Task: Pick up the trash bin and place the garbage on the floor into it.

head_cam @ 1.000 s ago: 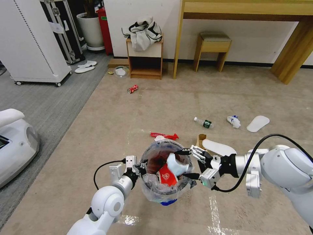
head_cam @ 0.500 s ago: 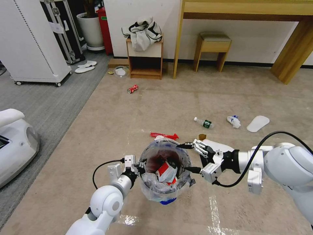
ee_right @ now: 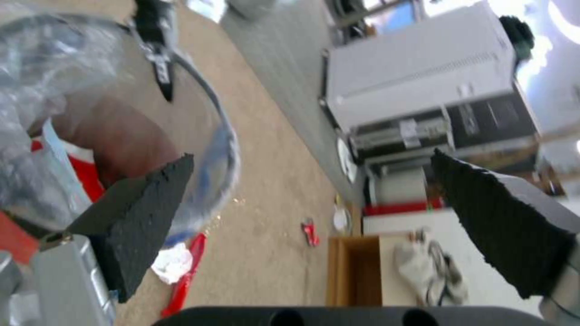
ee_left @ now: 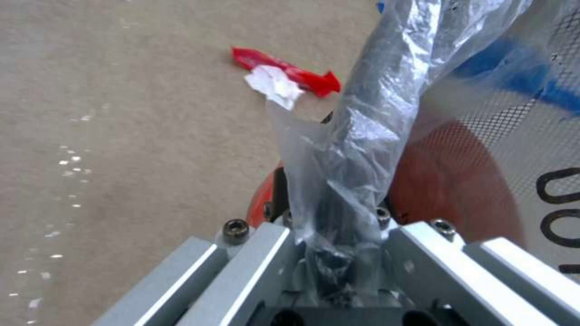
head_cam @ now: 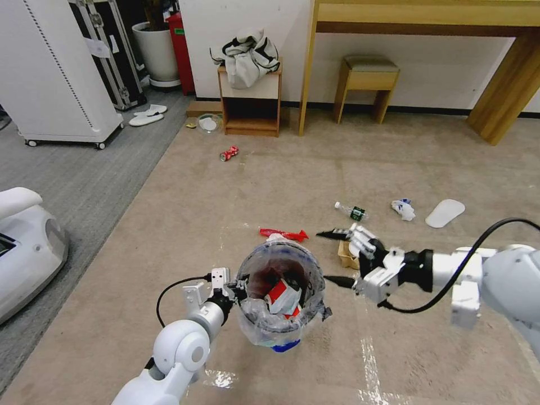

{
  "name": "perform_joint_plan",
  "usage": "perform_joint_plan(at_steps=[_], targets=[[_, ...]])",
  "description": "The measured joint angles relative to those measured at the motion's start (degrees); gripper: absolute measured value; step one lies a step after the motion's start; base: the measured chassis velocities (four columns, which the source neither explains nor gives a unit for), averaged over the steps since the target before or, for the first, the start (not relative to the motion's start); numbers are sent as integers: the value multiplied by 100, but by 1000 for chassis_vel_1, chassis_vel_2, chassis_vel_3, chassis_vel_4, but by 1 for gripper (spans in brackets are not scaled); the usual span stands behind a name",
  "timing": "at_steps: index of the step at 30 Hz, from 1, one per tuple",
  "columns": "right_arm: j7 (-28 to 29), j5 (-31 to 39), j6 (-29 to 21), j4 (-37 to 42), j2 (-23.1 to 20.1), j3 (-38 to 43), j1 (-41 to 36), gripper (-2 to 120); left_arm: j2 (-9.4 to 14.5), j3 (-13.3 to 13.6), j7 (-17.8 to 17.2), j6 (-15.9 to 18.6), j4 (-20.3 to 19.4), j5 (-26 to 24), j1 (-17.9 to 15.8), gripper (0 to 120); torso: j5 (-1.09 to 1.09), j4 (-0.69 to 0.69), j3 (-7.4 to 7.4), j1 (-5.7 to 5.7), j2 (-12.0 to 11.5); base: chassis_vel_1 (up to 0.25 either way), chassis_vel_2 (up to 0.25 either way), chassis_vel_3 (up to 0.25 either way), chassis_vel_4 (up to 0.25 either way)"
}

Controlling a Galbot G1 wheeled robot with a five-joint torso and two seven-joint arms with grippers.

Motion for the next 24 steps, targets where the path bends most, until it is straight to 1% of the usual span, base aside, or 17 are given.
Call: perform_joint_plan(at_steps=[1, 3, 4, 6, 7, 9, 10, 12, 13, 15, 18, 20, 21, 24], targets=[[0, 0, 0, 0, 0, 0, 0, 100, 0, 0, 0, 0, 0, 0, 0, 1, 0, 0, 0, 0, 0, 0, 0, 0, 0], [110, 137, -89, -96, 155, 200, -179, 100, 77, -165, 6, -4, -41, -17, 61, 1, 0, 0, 0, 0, -1, 0, 0, 0, 0], [110, 137, -89, -96, 155, 200, -179, 100, 77, -165, 6, -4, -41, -17, 61, 1, 0, 0, 0, 0, -1, 0, 0, 0, 0], [287, 246, -173, -274, 450, 369, -326, 100, 187, -386, 26, -13, -87, -54, 163, 1, 1, 0, 0, 0, 0, 0, 0, 0, 0], [287, 246, -173, -274, 450, 369, -326, 100, 187, -386, 26, -13, -87, -54, 163, 1, 1, 0, 0, 0, 0, 0, 0, 0, 0], [445, 313, -237, -429, 736, 479, -453, 100, 259, -527, 52, -27, -114, -68, 245, 1, 1, 0, 0, 0, 0, 0, 0, 0, 0], [445, 313, -237, -429, 736, 479, -453, 100, 259, -527, 52, -27, -114, -68, 245, 1, 1, 0, 0, 0, 0, 0, 0, 0, 0], [563, 339, -255, -557, 962, 560, -566, 100, 295, -614, 85, -34, -130, -55, 302, 1, 0, 0, 0, 0, 0, 0, 0, 0, 0], [563, 339, -255, -557, 962, 560, -566, 100, 295, -614, 85, -34, -130, -55, 302, 1, 0, 0, 0, 0, 0, 0, 0, 0, 0], [670, 343, -257, -694, 1196, 631, -666, 100, 301, -701, 109, -49, -135, -12, 333, 1, 1, -1, 0, 0, 0, 0, 0, 0, 0], [714, 348, -262, -765, 1294, 652, -699, 100, 301, -743, 111, -54, -136, 3, 343, 1, 1, -1, 0, 0, 0, 0, 0, 0, 0], [843, 418, -300, -948, 1521, 658, -783, 100, 311, -872, 141, -84, -118, 69, 376, 1, 1, 0, 0, 0, 0, 0, 0, 0, 0], [843, 418, -300, -948, 1521, 658, -783, 100, 311, -872, 141, -84, -118, 69, 376, 1, 1, 0, 0, 0, 0, 0, 0, 0, 0], [1091, 466, -368, -1116, 1795, 657, -912, 100, 350, -1002, 188, -123, -83, 92, 420, 1, 1, 0, 0, 0, 0, 0, 0, 0, 0]])
